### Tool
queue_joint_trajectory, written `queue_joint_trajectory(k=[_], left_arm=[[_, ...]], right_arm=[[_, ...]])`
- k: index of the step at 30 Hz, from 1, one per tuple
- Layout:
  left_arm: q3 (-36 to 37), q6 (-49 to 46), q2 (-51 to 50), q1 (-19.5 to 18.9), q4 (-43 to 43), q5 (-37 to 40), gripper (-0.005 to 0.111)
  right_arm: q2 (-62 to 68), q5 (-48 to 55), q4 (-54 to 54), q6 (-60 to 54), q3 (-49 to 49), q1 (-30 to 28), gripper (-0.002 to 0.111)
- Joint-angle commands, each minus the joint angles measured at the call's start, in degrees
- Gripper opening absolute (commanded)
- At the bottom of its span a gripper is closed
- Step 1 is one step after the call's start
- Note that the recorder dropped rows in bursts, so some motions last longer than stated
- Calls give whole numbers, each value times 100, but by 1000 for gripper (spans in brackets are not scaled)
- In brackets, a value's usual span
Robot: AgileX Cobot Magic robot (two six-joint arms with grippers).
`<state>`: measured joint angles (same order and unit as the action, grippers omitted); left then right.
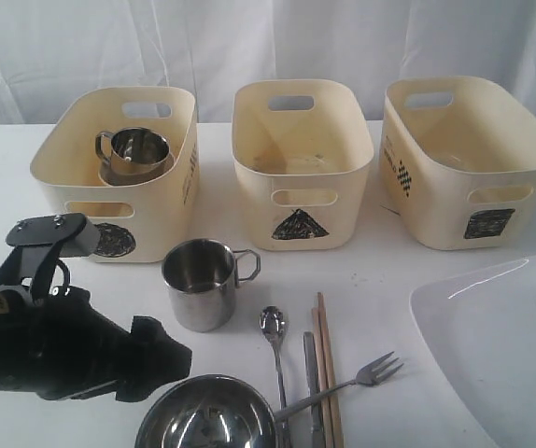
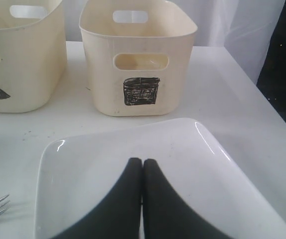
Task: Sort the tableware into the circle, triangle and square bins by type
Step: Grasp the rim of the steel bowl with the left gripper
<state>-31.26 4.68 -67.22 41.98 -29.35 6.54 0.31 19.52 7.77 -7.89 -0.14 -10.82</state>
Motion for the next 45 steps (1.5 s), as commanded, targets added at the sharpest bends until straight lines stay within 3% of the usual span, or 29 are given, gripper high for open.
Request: queue_joint_trajectory(k=[1, 4, 20, 29, 36, 45], left_arm=[[124, 112, -172, 39, 409, 202, 82], [259, 112, -496, 39, 304, -64, 82], [256, 112, -817, 39, -194, 246, 82], [256, 112, -1273, 333, -488, 119, 81], [256, 70, -1273, 333, -446, 187, 59], [256, -217, -1273, 333, -247, 185, 3]], right_arm=[[-31, -25, -9, 22, 14, 17, 0], [-31, -25, -9, 22, 14, 17, 0], [-31, -25, -9, 22, 14, 17, 0], [-31, -25, -9, 22, 14, 17, 0], [-31, -25, -9, 146, 14, 17, 0], [-31, -25, -9, 131, 14, 17, 0]])
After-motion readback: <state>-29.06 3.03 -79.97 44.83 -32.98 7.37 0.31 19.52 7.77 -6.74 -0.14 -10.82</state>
